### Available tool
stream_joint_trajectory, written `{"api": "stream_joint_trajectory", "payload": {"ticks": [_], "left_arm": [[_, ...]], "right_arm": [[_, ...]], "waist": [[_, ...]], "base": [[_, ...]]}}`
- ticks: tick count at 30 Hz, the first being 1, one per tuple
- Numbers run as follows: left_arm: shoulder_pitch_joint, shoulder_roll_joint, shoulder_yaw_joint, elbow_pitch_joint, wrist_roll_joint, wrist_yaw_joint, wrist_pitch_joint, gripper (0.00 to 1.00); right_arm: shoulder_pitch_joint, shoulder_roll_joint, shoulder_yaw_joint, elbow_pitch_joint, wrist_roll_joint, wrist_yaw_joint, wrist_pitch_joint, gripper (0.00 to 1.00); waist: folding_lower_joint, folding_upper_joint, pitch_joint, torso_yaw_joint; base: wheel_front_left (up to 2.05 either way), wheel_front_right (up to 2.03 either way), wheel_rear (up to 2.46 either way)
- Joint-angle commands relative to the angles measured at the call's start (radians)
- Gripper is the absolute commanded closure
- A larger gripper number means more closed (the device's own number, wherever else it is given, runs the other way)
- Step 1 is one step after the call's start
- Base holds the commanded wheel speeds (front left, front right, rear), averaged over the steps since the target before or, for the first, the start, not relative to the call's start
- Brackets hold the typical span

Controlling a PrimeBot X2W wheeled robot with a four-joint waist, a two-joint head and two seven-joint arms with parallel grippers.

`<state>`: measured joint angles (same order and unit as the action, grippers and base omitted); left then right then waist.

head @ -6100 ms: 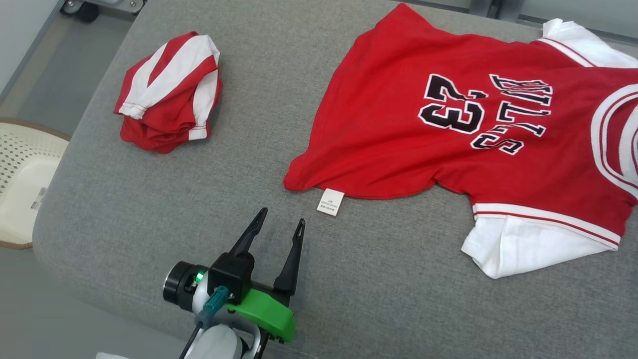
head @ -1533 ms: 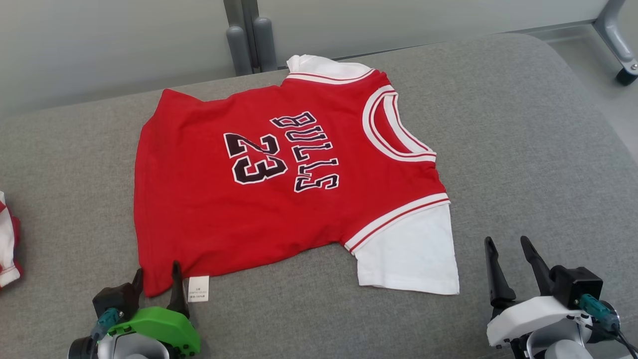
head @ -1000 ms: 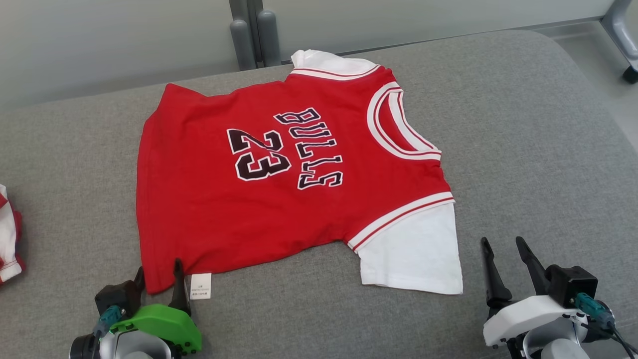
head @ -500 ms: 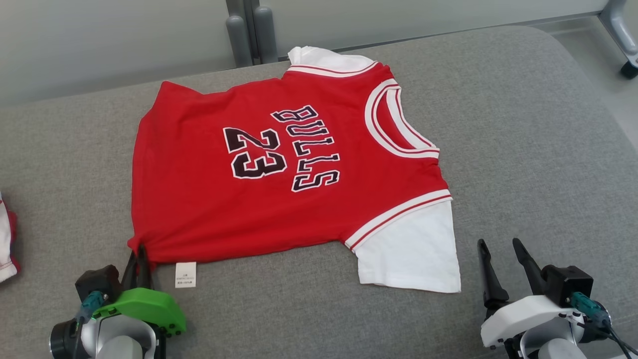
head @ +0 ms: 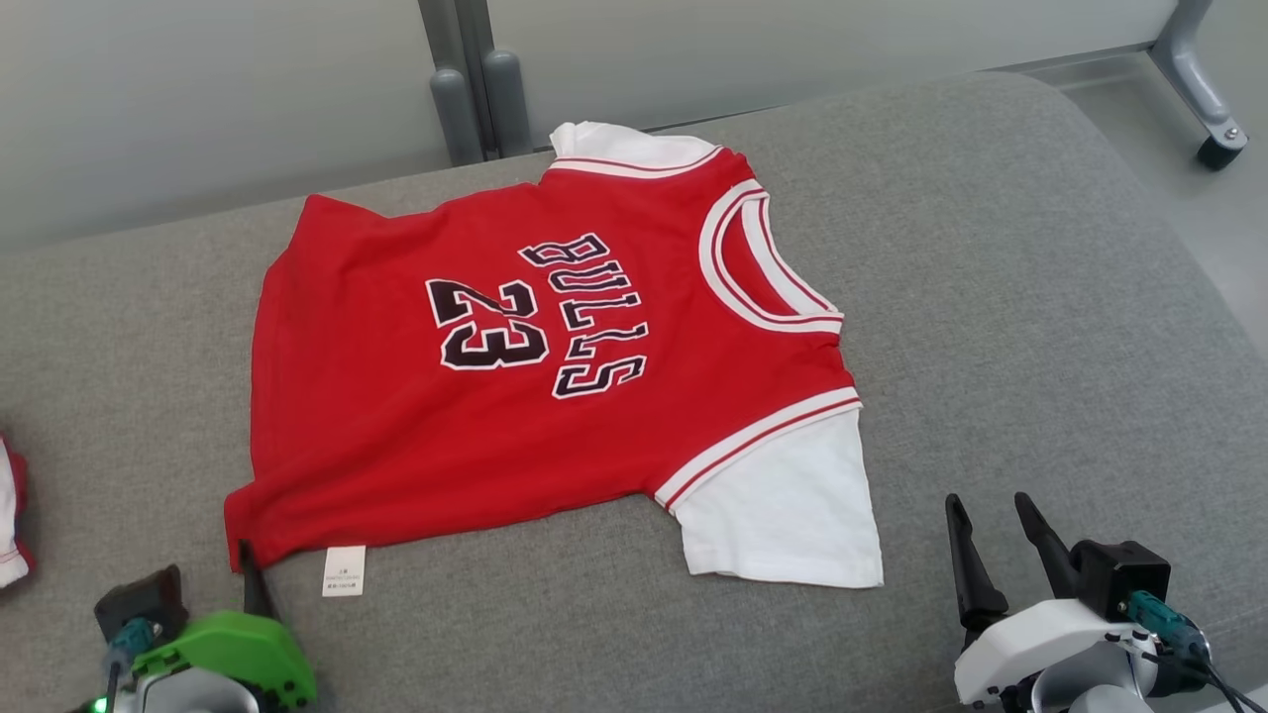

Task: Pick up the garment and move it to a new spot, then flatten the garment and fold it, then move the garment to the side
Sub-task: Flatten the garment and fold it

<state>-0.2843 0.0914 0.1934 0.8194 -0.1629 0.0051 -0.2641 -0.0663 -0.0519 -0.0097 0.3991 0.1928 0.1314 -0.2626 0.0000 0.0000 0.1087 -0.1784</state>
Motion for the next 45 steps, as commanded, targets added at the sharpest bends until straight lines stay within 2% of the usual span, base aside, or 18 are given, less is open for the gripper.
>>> {"api": "stream_joint_trajectory", "payload": {"ticks": [1,5,12,20,27,31,45], "left_arm": [[0.028,0.017,0.010,0.019,0.011,0.012,0.000,0.00],[0.052,0.010,0.016,0.050,0.017,0.025,0.000,0.00],[0.111,-0.007,0.014,-0.033,0.031,0.007,0.000,0.00],[0.231,-0.035,-0.029,-0.219,0.049,-0.028,0.000,0.00],[0.334,-0.038,-0.118,-0.370,0.038,-0.006,0.000,0.00],[0.376,-0.039,-0.149,-0.430,0.048,-0.014,0.000,0.00],[0.400,-0.039,-0.164,-0.487,0.075,-0.038,0.000,0.00]], "right_arm": [[0.011,-0.002,-0.002,0.006,0.011,-0.001,-0.003,0.00],[0.021,-0.002,0.000,0.010,0.010,-0.001,-0.003,0.00],[0.034,-0.001,-0.004,-0.011,0.008,-0.001,-0.003,0.00],[0.068,0.000,-0.009,-0.071,0.005,-0.001,-0.003,0.00],[0.101,0.000,0.005,-0.105,0.005,-0.001,-0.003,0.00],[0.113,0.000,0.025,-0.116,-0.013,-0.001,-0.003,0.00],[0.131,0.001,0.054,-0.177,-0.070,-0.001,-0.003,0.00]], "waist": [[0.0000,0.0000,-0.017,0.000],[0.0000,0.0000,-0.042,0.006],[0.0000,0.0000,-0.085,0.015],[0.0000,0.0000,-0.141,0.037],[0.0000,0.0000,-0.177,0.065],[0.0000,0.0000,-0.195,0.082],[0.0000,0.0000,-0.213,0.166]], "base": [[0.00,0.00,0.00],[0.00,0.00,0.00],[0.00,0.00,0.00],[0.00,0.00,0.00],[0.00,0.00,0.00],[0.00,0.00,0.00],[0.00,0.00,0.00]]}}
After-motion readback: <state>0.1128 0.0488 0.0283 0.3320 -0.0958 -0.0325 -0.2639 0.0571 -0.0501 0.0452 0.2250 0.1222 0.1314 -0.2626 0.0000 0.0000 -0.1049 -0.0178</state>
